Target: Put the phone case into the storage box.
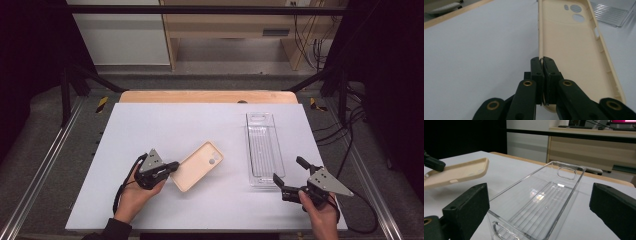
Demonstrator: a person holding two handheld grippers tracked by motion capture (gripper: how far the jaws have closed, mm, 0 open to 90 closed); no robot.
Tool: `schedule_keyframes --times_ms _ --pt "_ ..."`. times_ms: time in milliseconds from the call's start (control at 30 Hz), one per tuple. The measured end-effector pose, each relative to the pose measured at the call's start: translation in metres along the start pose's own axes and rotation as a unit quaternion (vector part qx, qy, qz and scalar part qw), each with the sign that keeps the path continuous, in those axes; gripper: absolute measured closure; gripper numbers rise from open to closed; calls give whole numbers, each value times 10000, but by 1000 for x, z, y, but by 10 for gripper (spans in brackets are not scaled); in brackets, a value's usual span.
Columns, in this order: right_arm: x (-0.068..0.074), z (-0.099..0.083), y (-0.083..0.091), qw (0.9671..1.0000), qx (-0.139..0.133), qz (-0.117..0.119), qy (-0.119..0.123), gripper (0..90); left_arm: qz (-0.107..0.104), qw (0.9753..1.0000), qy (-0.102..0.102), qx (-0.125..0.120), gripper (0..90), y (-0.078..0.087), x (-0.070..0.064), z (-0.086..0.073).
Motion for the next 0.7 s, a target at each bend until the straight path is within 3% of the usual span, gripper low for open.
schedule_keyframes --times_ms 167,367,433,567,700 --pt "5 14 -1 9996 20 -178 -232 40 155 9993 -30 -332 881 8 -6 5" --pt "11 30 -10 9989 300 -298 -185 37 191 9981 -46 -583 881 15 -7 7" --pt "15 41 -17 9978 494 -263 -345 39 226 9976 -51 -650 881 16 -8 8" --pt "22 52 -27 9964 745 -223 -324 50 299 9962 -74 -815 882 19 -10 11" --pt "32 65 -41 9956 878 2 -318 57 406 9953 -173 -863 881 21 -13 14"
Point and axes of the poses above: each handheld gripper's, and its own axes: y roughly backward along the jaws, z roughly out of its top, x roughly to its left, the point moved 1 cm from there along -y, roughly forward along the jaws, and after that the axes turned 1 degree about z, right-handed, at the moved point
